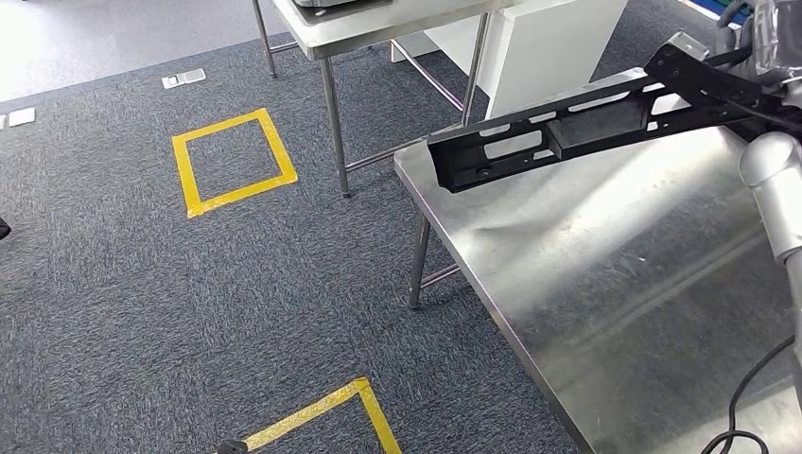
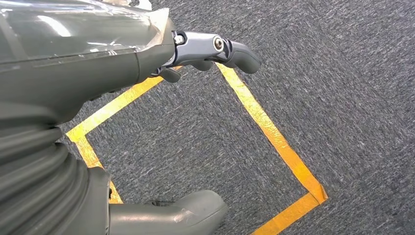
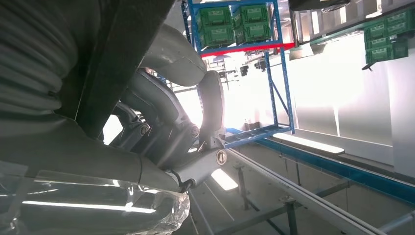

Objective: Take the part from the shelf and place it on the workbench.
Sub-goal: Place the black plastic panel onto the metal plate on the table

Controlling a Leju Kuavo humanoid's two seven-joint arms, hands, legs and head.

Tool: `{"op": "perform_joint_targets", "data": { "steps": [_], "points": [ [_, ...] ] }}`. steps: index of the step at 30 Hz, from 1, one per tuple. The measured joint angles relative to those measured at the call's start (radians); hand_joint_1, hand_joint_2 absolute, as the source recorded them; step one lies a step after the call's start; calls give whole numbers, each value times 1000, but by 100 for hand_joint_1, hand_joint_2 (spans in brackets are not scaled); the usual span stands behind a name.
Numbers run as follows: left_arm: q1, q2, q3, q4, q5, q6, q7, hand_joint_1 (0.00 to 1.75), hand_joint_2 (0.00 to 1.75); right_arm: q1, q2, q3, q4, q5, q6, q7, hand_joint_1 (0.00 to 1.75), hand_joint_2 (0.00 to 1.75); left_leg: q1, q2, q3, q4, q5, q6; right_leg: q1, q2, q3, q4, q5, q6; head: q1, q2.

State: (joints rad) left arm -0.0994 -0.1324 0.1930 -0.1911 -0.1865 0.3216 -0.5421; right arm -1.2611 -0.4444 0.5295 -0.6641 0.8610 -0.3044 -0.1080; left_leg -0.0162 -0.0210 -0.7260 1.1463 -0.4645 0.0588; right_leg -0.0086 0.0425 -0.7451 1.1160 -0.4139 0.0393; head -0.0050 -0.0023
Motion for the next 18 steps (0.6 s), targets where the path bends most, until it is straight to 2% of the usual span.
{"op": "perform_joint_targets", "data": {
  "steps": [8, 18],
  "points": [
    [1, 1, 1, 0, 4, 0, 1, 0, 175, 0, -6, -1, 2, -5, -1, 0, 175, 175, 0, 0, 1, 0, 0, 0, 0, 0, 0, 0, 0, 0, 0, 0],
    [10, 1, 15, 0, 10, 0, 2, 0, 175, 5, -84, -12, 9, -38, -3, -19, 175, 175, 0, 0, 1, 0, -1, 0, 2, 0, 0, -2, 0, 0, 0, 0]
  ]
}}
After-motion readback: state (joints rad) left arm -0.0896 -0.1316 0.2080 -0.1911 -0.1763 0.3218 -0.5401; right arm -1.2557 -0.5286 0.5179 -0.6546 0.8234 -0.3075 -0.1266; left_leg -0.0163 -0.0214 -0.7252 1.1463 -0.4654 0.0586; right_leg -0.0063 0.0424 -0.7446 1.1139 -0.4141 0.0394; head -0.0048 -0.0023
